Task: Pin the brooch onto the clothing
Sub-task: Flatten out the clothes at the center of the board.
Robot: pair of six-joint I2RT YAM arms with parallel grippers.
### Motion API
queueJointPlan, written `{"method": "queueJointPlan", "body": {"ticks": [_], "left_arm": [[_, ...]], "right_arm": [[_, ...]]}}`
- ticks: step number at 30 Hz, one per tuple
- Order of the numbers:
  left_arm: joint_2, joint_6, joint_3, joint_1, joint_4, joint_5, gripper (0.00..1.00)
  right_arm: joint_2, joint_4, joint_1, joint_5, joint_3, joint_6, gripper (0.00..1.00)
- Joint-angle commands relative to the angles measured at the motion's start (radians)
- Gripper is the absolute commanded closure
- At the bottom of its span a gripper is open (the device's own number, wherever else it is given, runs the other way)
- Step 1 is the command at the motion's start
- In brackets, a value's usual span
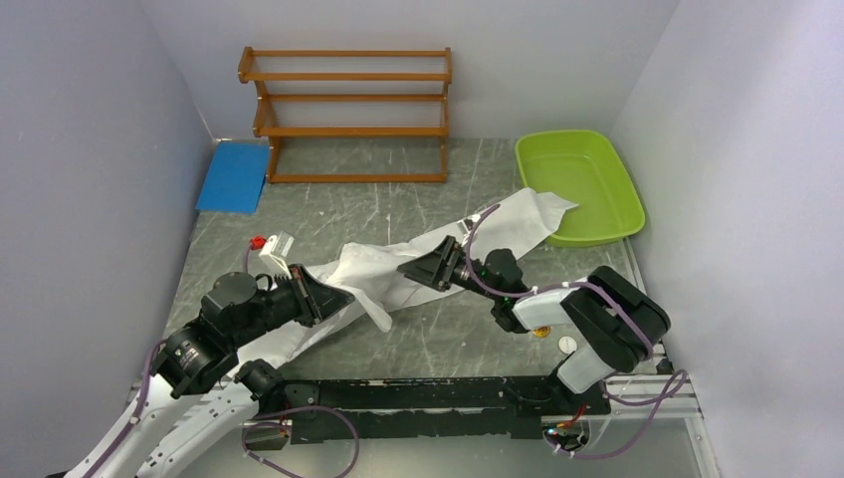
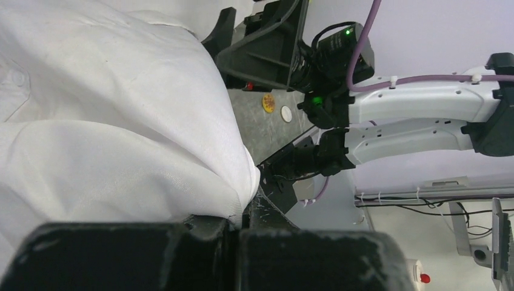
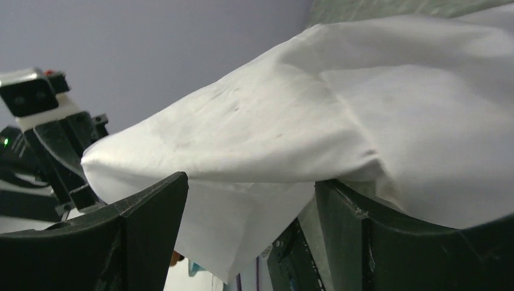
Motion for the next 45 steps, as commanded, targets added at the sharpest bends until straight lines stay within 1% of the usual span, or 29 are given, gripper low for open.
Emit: {"method": "queueJointPlan", "body": {"ticks": [1,3,7,10,19,25,30,33,36,38,39,41,43,44,45], "left_arm": [[0.014,-0.042,-0.008,0.001,0.096,0.037,0.97],[0.018,-0.049,-0.016,0.001,0.113,0.046,0.97],[0.009,-0.059,-0.019,0.001,0.126,0.053,0.97],[-0.001,-0.067,-0.027,0.001,0.133,0.059,0.97],[0.016,-0.071,-0.04,0.002,0.154,0.09,0.97],[-0.005,-0.077,-0.04,0.001,0.114,0.043,0.97],[-0.014,-0.081,-0.062,0.002,0.117,0.045,0.97],[-0.006,-0.081,-0.067,0.001,0.134,0.058,0.97],[0.002,-0.065,-0.049,0.001,0.111,0.055,0.97],[0.004,-0.053,-0.035,0.002,0.09,0.045,0.97],[0.001,-0.048,-0.029,0.001,0.082,0.039,0.97],[-0.002,-0.039,-0.023,0.001,0.075,0.031,0.97],[-0.004,-0.033,-0.021,0.001,0.07,0.027,0.97],[-0.004,-0.029,-0.02,0.001,0.067,0.026,0.97],[-0.003,-0.023,-0.02,0.001,0.064,0.026,0.97]], "right_arm": [[0.097,0.271,0.083,0.034,0.026,0.014,0.2],[0.163,0.343,0.111,0.069,0.031,0.029,0.21],[0.287,0.576,0.121,0.147,0.001,0.096,0.23],[0.289,0.583,0.12,0.179,-0.006,0.08,0.23],[0.186,0.582,0.116,0.223,0.016,-0.025,0.21],[0.1,0.582,0.109,0.251,0.02,-0.098,0.23],[0.038,0.553,0.095,0.274,0.009,-0.095,0.37],[0.021,0.496,0.088,0.249,0.032,-0.105,0.42],[-0.022,0.389,0.086,0.242,0.034,-0.136,0.43],[-0.085,0.269,0.086,0.281,0.003,-0.157,0.38],[-0.121,0.204,0.085,0.308,-0.015,-0.166,0.35],[-0.211,0.019,0.079,0.364,-0.032,-0.194,0.26],[-0.314,-0.228,0.077,0.432,-0.011,-0.23,0.19],[-0.354,-0.34,0.077,0.46,0.009,-0.256,0.17],[-0.389,-0.489,0.078,0.489,0.033,-0.277,0.16]]}}
